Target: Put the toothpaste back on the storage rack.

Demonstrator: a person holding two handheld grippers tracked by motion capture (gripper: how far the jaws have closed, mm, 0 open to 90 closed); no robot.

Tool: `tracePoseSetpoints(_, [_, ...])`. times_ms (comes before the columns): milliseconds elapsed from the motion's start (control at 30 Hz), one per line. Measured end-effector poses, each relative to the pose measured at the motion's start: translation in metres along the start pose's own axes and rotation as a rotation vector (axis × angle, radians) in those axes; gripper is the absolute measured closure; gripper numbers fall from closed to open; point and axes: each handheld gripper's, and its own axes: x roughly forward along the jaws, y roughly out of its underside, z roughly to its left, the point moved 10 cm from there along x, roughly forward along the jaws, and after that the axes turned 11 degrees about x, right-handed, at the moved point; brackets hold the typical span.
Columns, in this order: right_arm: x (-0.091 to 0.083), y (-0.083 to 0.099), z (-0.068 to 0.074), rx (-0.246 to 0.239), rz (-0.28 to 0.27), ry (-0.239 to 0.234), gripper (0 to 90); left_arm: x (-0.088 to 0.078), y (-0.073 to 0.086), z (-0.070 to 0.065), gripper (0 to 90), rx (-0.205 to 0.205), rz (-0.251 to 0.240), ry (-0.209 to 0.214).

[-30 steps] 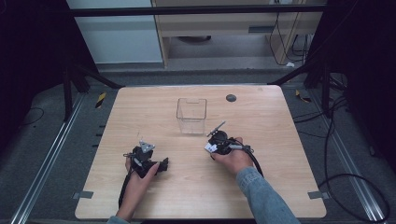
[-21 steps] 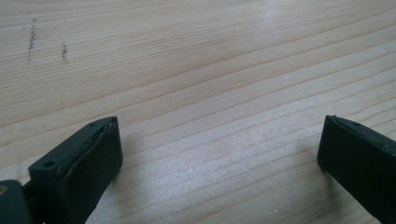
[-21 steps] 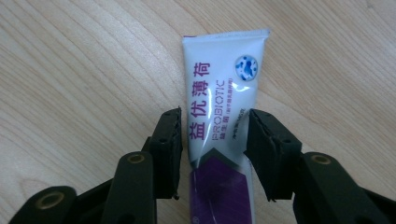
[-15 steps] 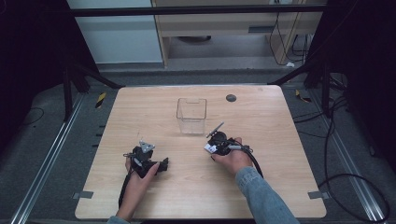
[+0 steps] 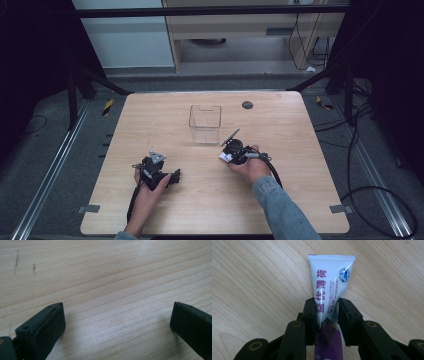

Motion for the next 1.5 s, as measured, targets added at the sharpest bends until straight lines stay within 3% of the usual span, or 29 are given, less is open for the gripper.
tracePoseSetpoints(633, [0.000, 0.000, -0.008, 0.036, 0.001, -0.013, 75.2, 0.000, 0.000, 0.000, 0.0, 0.000, 0.000, 0.000])
tracePoseSetpoints(1200, [-0.017, -0.001, -0.011, 0.078, -0.079, -0.032, 79.5, 0.000, 0.000, 0.000, 0.0, 0.002, 0.000, 0.002])
tracePoseSetpoints(1500, [-0.023, 0.001, -0.019, 0.080, -0.080, -0.026, 79.6, 0.000, 0.000, 0.000, 0.0, 0.002, 0.000, 0.002])
